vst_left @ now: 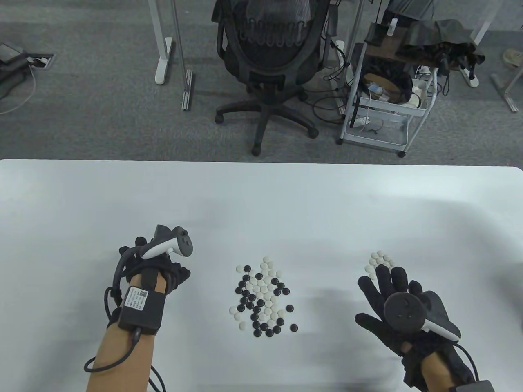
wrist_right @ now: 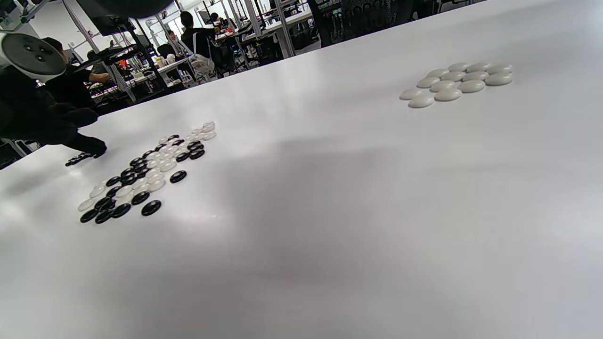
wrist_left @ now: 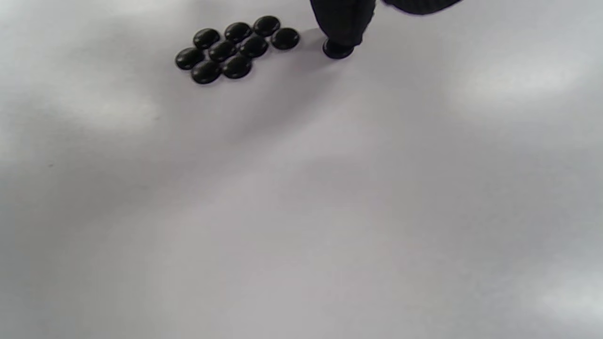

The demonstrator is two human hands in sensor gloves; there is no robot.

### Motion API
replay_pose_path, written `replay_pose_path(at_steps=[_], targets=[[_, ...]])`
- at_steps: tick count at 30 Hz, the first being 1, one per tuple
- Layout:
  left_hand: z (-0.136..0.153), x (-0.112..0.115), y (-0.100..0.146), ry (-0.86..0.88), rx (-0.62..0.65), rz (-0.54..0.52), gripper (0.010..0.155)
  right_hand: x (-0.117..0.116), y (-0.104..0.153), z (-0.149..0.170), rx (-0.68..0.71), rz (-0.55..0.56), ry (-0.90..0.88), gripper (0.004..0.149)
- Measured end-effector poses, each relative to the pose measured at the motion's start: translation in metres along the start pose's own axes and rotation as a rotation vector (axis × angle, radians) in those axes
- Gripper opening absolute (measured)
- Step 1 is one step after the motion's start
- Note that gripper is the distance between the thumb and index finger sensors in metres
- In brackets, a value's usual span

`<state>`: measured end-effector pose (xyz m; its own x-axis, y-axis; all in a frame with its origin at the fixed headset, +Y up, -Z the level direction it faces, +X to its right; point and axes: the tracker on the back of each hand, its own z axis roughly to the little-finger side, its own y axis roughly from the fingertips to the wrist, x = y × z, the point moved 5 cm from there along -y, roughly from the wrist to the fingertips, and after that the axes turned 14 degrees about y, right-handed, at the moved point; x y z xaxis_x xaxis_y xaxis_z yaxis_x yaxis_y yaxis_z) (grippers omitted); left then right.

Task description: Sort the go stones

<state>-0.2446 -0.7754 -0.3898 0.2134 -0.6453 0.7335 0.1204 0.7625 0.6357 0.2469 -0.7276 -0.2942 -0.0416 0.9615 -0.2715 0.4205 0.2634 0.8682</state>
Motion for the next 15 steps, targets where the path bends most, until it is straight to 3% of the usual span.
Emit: replay_pose_path(at_steps=[9,15], targets=[[0.026,0.009,0.006,-0.024,-0.043,-0.031,0.065,-0.002,-0.002,-0.002,0.000,-0.013,0.007,0.080],[0.005,-0.012,0.027,0.041,0.074,-0.106,0.067,-0.002,-0.002,-0.002,-0.002,-0.016,0.006,0.079]])
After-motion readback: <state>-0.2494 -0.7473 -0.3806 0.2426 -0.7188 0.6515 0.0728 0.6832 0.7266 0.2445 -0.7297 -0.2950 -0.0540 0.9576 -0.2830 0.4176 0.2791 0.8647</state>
